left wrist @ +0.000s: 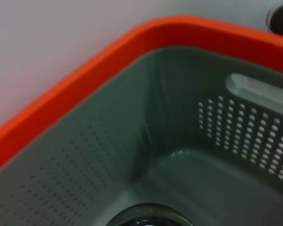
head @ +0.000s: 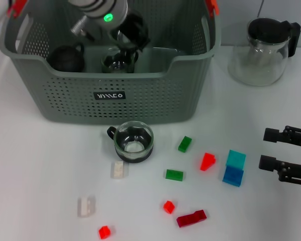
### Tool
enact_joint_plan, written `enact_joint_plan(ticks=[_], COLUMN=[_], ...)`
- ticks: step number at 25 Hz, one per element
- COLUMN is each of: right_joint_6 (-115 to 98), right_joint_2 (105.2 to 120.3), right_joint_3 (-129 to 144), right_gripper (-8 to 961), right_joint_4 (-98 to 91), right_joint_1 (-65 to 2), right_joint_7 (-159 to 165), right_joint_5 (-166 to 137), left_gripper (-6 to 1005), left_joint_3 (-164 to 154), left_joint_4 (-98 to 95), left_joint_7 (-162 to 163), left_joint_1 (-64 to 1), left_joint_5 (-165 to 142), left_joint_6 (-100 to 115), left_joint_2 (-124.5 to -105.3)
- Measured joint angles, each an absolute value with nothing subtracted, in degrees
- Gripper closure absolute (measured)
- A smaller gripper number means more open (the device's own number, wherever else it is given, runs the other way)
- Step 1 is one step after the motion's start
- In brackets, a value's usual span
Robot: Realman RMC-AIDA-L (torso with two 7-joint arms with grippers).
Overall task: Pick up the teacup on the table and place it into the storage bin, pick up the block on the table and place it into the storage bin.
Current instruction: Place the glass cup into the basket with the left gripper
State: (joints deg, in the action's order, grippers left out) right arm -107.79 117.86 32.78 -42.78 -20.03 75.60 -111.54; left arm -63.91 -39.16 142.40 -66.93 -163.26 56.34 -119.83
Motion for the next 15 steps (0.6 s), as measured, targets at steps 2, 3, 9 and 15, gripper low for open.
enact_joint_plan(ticks=[2,3,9,15], right_joint_6=[-107.8,-107.8,-107.8,-107.8], right_joint_2=[117.84,117.81,117.78,117.76], right_joint_3=[32.8,32.8,32.8,32.7], right_gripper=[208,208,208,209], right_joint_4=[-42.4,-42.4,-42.4,-42.4], right_joint_1=[-20.1,-20.1,-20.1,-20.1], right_joint_7=[75.6,75.6,75.6,75.6], right_joint_5=[-111.5,-111.5,-111.5,-111.5], left_gripper=[923,919,897,874], left_joint_3=[-64.3,-64.5,-64.1,-62.7], left_joint_4=[-38.1,-37.6,-36.7,-37.5], left_joint_7=[142.5,142.5,142.5,142.4], left_joint_1=[-67.0,-67.0,-66.3,-66.0], left_joint_5=[-163.3,-163.4,-163.6,-163.4], left_joint_6=[55.2,54.6,54.1,54.6], left_joint_2=[-120.06,-120.08,-119.78,-119.93])
